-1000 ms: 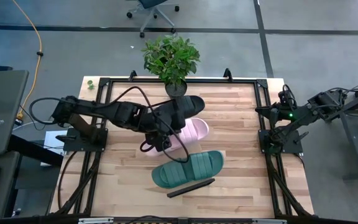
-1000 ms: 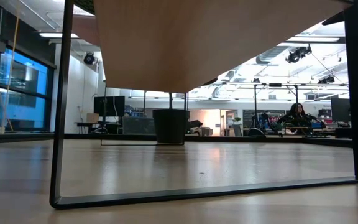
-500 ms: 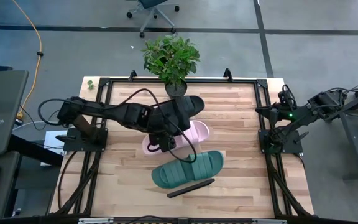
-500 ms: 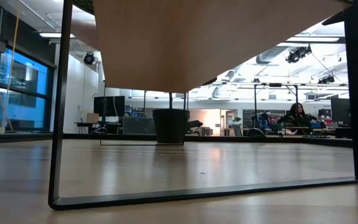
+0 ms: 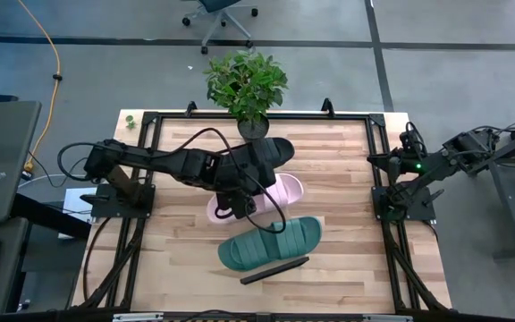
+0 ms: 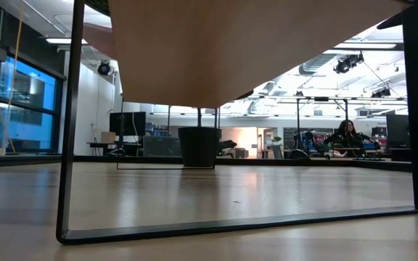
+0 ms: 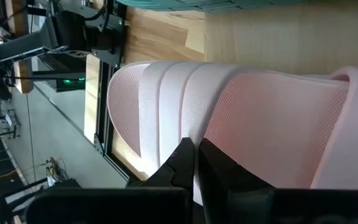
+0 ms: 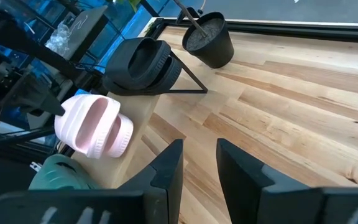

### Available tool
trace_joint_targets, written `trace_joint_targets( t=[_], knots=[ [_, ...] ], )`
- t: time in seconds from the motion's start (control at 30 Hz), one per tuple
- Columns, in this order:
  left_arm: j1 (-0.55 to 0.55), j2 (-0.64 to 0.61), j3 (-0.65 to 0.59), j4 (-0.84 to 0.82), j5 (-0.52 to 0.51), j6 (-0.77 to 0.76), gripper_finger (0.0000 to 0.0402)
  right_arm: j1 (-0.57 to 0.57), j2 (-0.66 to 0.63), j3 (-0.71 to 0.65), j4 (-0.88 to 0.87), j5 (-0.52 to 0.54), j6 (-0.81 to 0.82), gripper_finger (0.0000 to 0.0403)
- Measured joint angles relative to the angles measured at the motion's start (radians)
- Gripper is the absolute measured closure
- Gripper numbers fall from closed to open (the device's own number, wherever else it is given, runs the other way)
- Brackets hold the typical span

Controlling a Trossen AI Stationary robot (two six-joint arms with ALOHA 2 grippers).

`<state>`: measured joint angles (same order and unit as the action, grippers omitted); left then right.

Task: Pick and place slides into the shelf
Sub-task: Put the pink slides on the shelf, then return to Home Position

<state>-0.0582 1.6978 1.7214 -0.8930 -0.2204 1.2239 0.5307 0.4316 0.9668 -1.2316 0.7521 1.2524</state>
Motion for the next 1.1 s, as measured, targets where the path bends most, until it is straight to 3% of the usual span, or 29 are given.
trace_joint_targets(
  t=[0.3, 0.8, 1.1],
  knots=[
    [0.000, 0.000, 0.000, -0.025, -0.004, -0.004, 0.0393, 0.000, 0.000, 0.000, 0.000, -0.001, -0.001, 0.0315],
    [0.000, 0.000, 0.000, -0.022, -0.022, -0.005, 0.0314, 0.000, 0.000, 0.000, 0.000, -0.008, -0.004, 0.0315],
    [-0.001, -0.038, 0.000, -0.051, -0.038, -0.049, 0.0312, 0.000, 0.000, 0.000, 0.000, -0.017, -0.004, 0.0315]
  ],
)
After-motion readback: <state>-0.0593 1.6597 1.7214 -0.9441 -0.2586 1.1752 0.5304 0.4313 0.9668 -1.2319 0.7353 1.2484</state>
